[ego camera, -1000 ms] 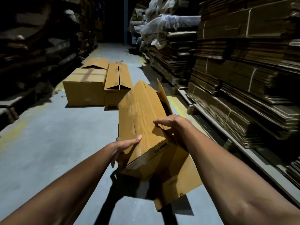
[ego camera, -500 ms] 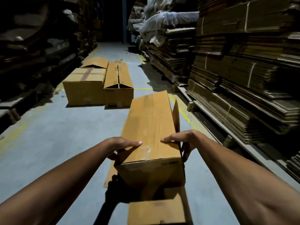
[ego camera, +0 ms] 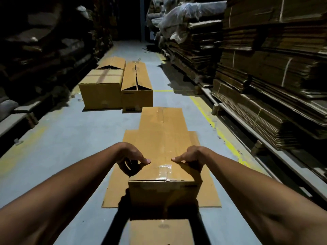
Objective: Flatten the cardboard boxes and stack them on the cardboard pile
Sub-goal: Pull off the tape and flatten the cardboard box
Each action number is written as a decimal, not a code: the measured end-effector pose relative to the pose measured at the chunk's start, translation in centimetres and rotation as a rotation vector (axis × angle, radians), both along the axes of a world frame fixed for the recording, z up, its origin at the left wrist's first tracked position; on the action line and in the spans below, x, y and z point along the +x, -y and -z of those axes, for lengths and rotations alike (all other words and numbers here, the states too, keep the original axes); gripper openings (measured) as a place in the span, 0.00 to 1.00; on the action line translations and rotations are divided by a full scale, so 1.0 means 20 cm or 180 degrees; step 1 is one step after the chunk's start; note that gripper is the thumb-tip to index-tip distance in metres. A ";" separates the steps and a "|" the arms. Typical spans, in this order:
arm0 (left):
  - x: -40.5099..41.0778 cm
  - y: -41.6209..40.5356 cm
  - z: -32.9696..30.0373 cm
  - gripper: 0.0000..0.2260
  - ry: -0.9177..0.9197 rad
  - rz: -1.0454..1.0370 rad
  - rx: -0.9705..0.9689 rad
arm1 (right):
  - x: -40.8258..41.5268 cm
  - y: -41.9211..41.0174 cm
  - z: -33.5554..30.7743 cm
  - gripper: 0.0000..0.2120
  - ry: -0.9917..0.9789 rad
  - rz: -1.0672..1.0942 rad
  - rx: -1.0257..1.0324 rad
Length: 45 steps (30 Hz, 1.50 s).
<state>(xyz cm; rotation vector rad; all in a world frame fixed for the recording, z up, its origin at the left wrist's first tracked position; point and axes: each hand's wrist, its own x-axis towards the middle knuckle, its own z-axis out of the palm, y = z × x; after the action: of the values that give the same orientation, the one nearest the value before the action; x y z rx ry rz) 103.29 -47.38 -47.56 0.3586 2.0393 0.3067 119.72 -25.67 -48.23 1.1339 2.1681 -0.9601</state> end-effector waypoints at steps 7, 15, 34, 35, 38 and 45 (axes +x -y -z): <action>0.08 -0.14 -0.01 0.31 -0.1430 0.0370 0.0094 | -0.09 0.04 -0.02 0.63 -0.0575 0.0407 0.0682; 0.20 -0.24 0.03 0.33 -0.2140 0.1937 0.0571 | -0.18 0.07 0.04 0.63 -0.0369 0.0347 0.0944; 0.35 -0.28 -0.01 0.16 -0.2163 0.1952 0.0910 | -0.18 0.02 0.04 0.58 -0.0574 0.0357 0.1081; 0.35 -0.29 -0.01 0.16 -0.2163 0.1904 0.0901 | -0.18 0.02 0.04 0.58 -0.0577 0.0325 0.1086; 0.37 -0.32 -0.01 0.16 -0.2115 0.1806 0.0808 | -0.17 0.02 0.01 0.57 -0.0573 0.0255 0.1090; 0.33 -0.32 -0.01 0.17 -0.1799 0.1536 0.0820 | -0.15 0.03 0.00 0.60 -0.0347 0.0040 0.0917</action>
<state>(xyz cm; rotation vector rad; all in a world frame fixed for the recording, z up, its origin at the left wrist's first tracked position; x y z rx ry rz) 109.92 -40.97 -47.43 1.1844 2.3688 0.1763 116.79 -26.26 -48.26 1.2518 2.4489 -0.7458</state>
